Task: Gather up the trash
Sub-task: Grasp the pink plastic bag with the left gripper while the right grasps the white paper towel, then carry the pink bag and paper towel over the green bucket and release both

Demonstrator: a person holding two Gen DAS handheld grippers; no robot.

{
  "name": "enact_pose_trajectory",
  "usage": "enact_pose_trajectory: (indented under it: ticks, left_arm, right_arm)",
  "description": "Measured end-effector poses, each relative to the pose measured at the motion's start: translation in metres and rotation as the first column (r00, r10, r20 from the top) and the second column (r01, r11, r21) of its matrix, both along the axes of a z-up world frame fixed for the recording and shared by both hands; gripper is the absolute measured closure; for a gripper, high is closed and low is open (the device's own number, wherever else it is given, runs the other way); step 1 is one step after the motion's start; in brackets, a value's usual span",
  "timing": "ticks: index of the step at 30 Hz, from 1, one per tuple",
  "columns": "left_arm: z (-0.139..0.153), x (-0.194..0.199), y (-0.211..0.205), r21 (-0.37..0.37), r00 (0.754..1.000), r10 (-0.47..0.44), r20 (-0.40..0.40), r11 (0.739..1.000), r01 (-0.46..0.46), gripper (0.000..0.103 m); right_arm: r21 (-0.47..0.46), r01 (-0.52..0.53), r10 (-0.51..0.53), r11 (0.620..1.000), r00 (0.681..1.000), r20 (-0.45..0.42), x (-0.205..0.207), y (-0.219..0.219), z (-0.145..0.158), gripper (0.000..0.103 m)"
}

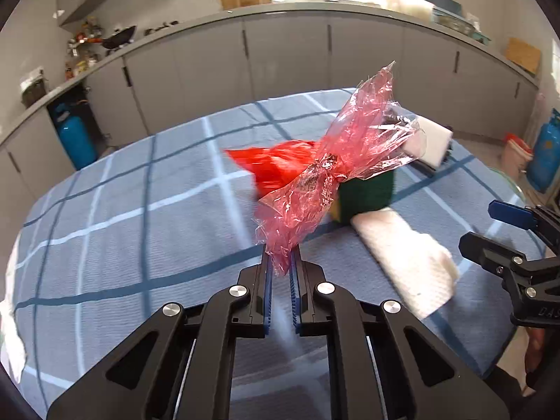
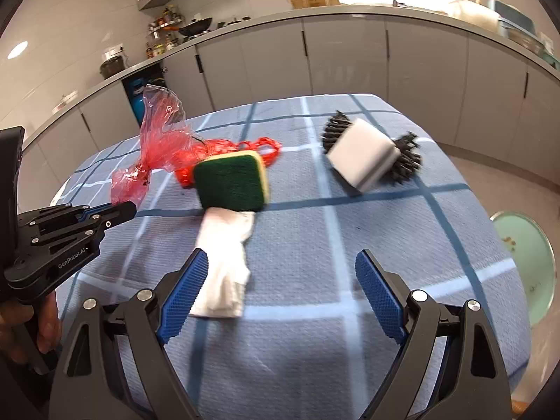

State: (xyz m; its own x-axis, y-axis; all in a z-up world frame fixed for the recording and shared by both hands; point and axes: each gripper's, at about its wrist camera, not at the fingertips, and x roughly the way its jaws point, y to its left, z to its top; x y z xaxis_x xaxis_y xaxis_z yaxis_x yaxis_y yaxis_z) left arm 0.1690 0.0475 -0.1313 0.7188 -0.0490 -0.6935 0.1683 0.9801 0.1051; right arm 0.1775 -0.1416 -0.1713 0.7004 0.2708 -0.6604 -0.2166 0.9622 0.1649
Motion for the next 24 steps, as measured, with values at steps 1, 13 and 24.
enact_pose_trajectory:
  ticks: [1,13,24]
  left_arm:
    - [0.001,0.0,0.002,0.014,1.0,0.018,0.006,1.0,-0.018,0.093]
    - [-0.009,0.014,0.021,0.016,0.993,0.115,-0.029,0.993,-0.115,0.093]
    - [0.006,0.008,0.021,-0.011,0.993,0.122,-0.002,0.992,-0.122,0.093]
  right_arm:
    - [-0.001,-0.009,0.009,1.0,1.0,0.001,0.002,0.004,0.0,0.018]
    - [-0.03,-0.124,0.12,0.992,0.988,-0.094,0.019,0.045,-0.028,0.049]
    - [-0.023,-0.144,0.143,0.989,0.989,-0.042,-0.003,0.039,-0.011,0.089]
